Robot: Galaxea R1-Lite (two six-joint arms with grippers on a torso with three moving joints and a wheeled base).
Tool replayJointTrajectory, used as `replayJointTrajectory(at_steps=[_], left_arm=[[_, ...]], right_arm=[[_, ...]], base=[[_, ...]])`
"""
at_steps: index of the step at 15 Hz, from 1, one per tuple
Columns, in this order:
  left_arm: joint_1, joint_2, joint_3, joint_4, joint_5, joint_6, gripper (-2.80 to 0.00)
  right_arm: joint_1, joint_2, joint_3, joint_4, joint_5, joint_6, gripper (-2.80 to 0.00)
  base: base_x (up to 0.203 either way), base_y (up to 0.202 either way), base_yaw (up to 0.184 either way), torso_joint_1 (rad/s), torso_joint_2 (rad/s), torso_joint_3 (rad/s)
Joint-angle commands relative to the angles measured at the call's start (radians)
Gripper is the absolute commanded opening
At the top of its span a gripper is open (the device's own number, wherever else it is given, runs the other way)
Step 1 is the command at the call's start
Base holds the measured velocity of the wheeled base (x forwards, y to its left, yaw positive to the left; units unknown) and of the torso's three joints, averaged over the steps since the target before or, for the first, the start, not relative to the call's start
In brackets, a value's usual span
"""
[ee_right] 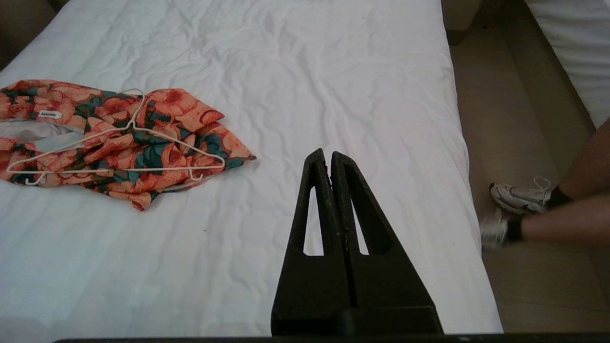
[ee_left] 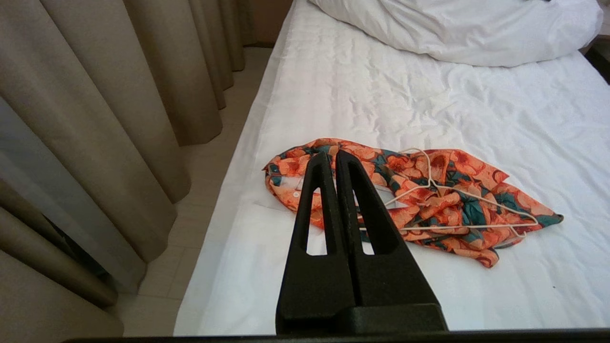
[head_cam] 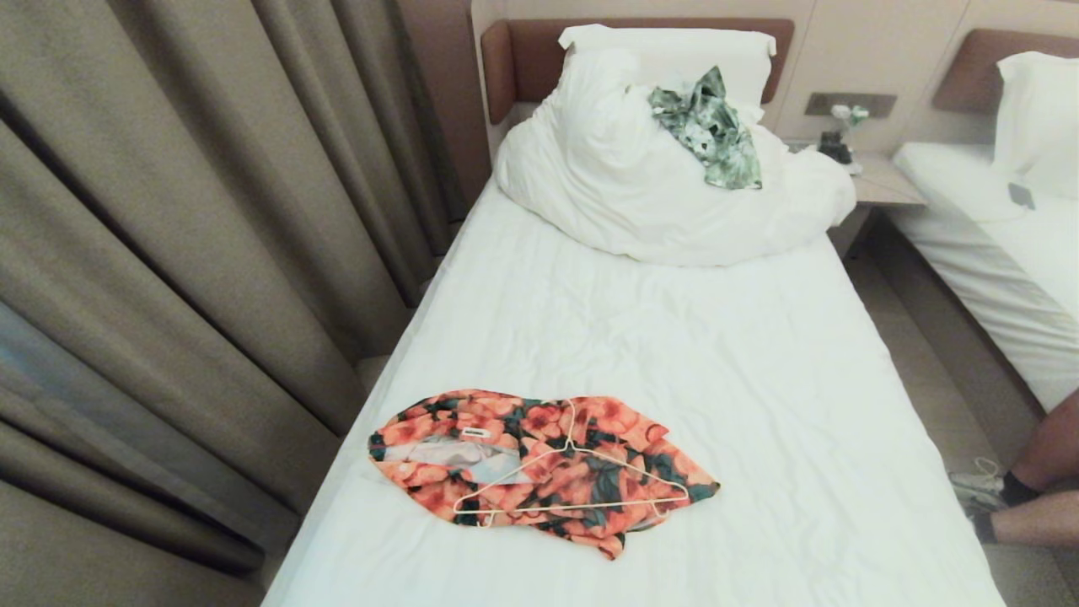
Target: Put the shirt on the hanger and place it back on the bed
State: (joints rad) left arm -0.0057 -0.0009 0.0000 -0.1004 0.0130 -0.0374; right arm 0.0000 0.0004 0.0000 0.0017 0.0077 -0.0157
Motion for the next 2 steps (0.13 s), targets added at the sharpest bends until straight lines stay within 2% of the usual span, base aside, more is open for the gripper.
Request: replayJointTrajectory(at_steps=[1, 2], left_arm=[[0.0, 0.001, 0.04, -0.001, 0.001, -0.001, -2.8], [0.0, 0.002, 0.04, -0.001, 0.001, -0.001, -2.8]], right_arm=[[0.0, -0.001, 0.002, 0.0, 0.0, 0.002, -2.8], [0.0, -0.002, 0.002, 0.0, 0.0, 0.01, -2.8]], base=[[0.0, 0.0, 0.0, 0.0, 0.0, 0.0], [0.0, 0.0, 0.0, 0.0, 0.0, 0.0]])
